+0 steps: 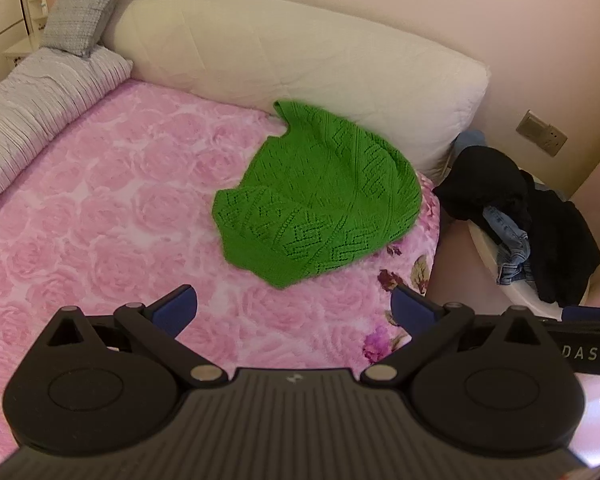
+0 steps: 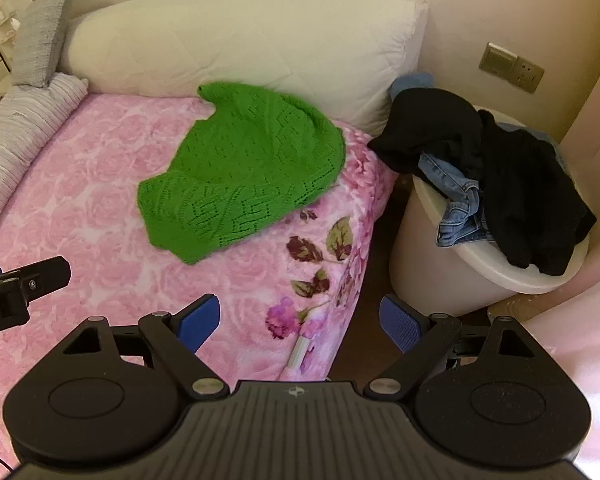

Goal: Fold clothes
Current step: 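Move both grippers toward the green knit sweater on the bed, then grasp the sweater edge with both grippers and lift it up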

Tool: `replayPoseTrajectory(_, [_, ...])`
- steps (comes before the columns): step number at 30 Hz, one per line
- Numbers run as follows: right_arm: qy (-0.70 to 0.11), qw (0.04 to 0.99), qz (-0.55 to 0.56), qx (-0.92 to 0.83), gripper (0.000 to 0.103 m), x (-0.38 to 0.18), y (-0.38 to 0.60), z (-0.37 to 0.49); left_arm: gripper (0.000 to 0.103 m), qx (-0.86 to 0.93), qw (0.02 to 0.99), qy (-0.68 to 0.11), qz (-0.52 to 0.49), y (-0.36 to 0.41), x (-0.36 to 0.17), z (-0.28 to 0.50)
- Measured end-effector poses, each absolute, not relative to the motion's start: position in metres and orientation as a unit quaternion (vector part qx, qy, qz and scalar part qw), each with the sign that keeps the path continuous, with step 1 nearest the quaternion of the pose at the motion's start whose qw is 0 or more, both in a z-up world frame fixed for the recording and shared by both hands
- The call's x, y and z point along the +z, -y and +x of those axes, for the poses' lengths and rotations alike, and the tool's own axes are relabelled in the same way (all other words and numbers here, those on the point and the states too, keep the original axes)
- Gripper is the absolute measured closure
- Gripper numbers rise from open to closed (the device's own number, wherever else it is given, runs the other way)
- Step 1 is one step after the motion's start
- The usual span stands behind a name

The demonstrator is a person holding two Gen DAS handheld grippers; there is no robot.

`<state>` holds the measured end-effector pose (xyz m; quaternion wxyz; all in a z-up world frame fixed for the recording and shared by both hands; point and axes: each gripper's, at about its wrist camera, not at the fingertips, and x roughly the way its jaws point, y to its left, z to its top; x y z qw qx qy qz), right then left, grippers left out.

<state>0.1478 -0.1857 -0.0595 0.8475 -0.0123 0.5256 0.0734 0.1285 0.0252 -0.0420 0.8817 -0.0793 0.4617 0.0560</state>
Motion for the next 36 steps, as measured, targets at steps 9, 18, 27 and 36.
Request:
replayPoseTrajectory(9, [-0.556, 0.828, -0.015, 0.073, 0.014, -0.086, 0.193, 0.198, 0.001, 0.056, 0.853, -0.507, -0.109, -0.034, -0.076, 0.180])
replayPoseTrajectory(18, [-0.602, 0.794, -0.004, 0.083, 0.014, -0.137, 0.198, 0.251, 0.004, 0.064, 0.816, -0.556, -0.145, -0.050, -0.131, 0.222])
replayPoseTrajectory(27, [-0.633, 0.768, -0.012, 0.097, 0.014, -0.199, 0.193, 0.322, 0.003, 0.081, 0.791, -0.574, -0.193, -0.067, -0.184, 0.283])
replayPoseTrajectory(36, [-0.626, 0.776, 0.002, 0.075, 0.013, -0.247, 0.201, 0.410, 0.002, 0.100, 0.770, -0.588, -0.226, -0.080, -0.245, 0.360])
